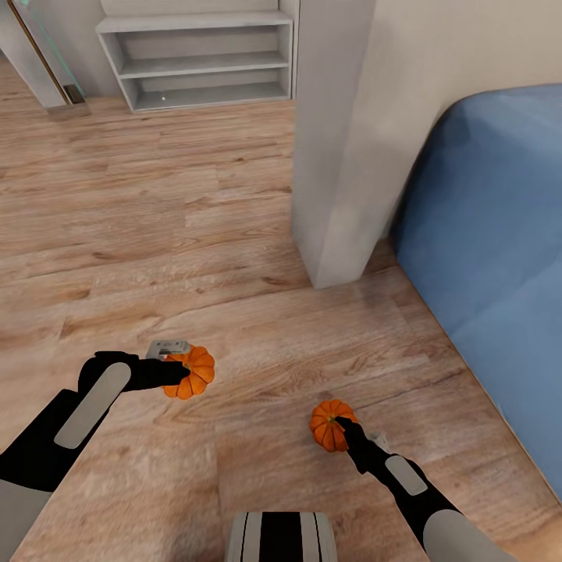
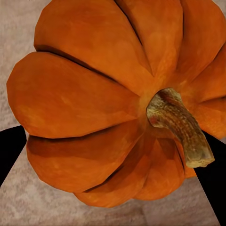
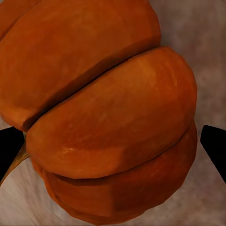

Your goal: Place each of the two pumpkins and all three candles from the living room inside a cabinet in the living room (use any cabinet), then make sure every cabinet is closed, and position the cauldron so it is next to a table in the living room.

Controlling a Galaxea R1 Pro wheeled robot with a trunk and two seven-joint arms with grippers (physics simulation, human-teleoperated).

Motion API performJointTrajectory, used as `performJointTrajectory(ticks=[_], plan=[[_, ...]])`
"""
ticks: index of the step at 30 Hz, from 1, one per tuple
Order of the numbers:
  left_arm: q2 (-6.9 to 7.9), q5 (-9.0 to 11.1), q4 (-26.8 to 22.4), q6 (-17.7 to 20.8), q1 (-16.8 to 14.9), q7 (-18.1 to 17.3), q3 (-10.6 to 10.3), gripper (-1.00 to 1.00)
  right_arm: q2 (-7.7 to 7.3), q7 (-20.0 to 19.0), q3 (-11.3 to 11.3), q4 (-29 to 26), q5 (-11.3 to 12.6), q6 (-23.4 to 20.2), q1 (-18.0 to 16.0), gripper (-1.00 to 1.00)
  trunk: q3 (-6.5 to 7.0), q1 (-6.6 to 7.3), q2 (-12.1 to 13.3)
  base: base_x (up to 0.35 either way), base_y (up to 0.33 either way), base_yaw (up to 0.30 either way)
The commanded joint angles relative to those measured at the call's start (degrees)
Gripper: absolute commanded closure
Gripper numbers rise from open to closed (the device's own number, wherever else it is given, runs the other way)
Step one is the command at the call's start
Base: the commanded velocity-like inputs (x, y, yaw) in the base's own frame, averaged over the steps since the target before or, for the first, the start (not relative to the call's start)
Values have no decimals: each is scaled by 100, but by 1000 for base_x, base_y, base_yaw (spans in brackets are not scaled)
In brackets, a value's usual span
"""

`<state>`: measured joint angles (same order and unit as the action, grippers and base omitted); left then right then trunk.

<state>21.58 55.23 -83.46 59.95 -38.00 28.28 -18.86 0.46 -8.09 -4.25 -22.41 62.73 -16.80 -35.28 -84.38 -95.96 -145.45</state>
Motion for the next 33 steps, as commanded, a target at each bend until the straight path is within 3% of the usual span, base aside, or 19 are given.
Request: performJointTrajectory(ticks=[1, 19, 33], plan=[[4, 52, -4, 5, -6, 63, -13, 100, 7, -3, -32, 8, -24, -34, 0, 100, -4, 0, -1, 0, 0, 0], [4, 57, -4, 5, -6, 63, -13, 100, 7, -8, -32, 3, -24, -34, -2, 100, -4, 0, -1, 0, 0, 0], [-5, 54, -5, 5, -6, 63, 1, 100, 7, -133, -32, 0, -24, -34, 2, 100, 240, 28, 14, 0, 0, 0]])
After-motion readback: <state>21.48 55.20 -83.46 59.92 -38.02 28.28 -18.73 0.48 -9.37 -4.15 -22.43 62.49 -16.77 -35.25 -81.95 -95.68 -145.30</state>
